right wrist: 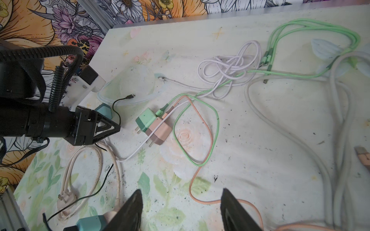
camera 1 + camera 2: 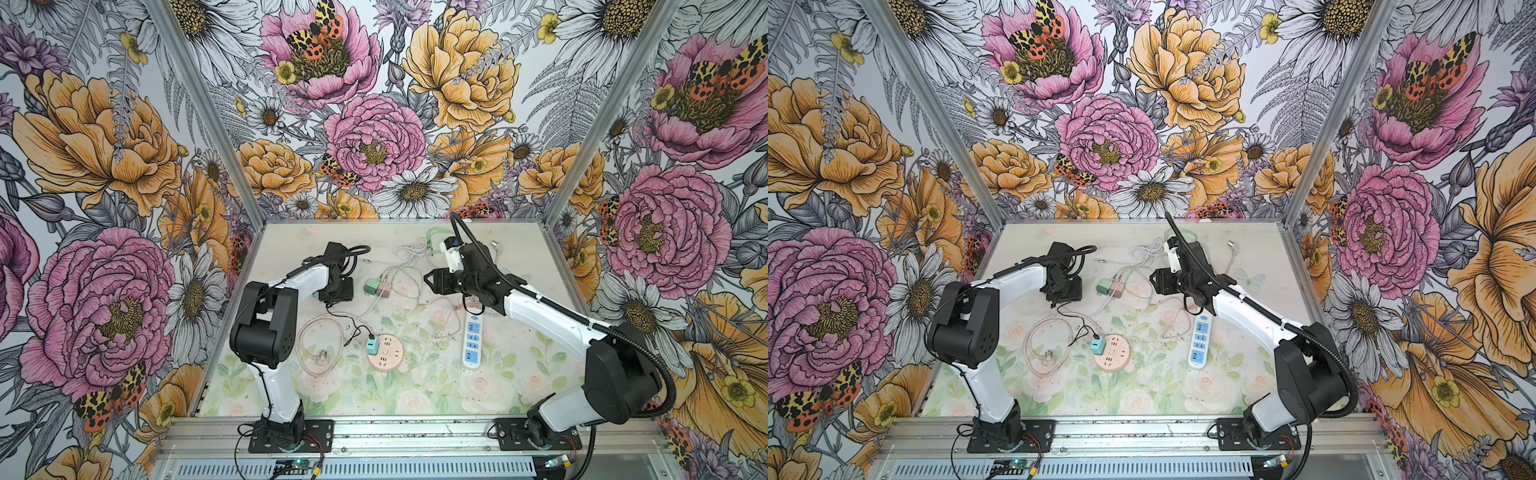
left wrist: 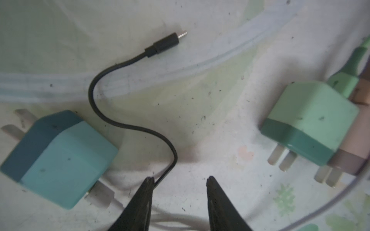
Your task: Insert the plug
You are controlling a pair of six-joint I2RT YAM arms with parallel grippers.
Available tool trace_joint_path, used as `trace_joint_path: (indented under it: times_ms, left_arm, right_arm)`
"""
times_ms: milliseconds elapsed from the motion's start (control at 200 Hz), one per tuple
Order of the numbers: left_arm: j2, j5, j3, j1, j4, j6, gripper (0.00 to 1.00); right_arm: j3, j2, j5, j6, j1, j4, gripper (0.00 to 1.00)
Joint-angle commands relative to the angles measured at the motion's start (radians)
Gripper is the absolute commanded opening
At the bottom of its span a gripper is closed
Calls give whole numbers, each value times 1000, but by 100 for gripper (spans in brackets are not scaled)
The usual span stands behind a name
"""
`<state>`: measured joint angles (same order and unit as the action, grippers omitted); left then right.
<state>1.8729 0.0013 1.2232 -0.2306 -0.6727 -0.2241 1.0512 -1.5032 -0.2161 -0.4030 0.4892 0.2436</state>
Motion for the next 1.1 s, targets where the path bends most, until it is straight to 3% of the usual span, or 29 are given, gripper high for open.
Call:
trace_joint_path:
  times_ms: [0, 365, 480, 611, 911, 1096]
  left_arm:
    - [19, -1, 13, 8, 65, 10, 45]
    - [40, -30, -12, 5, 112, -28, 42]
    - [68, -96, -17, -15, 108, -39, 39]
    - [90, -172, -10, -57, 87, -48, 31]
    - [72, -152, 9, -70, 74, -77, 0]
    - [-25, -135, 4, -65, 61, -81, 0]
  right_arm:
    - [39, -14, -20, -10, -8, -9, 63]
    - [31, -15, -26, -14, -8, -10, 62]
    - [11, 5, -25, -18, -9, -9, 63]
    - [-18, 31, -14, -19, -9, -10, 63]
    - [-43, 64, 3, -13, -14, -6, 63]
    - [-54, 72, 6, -11, -18, -6, 62]
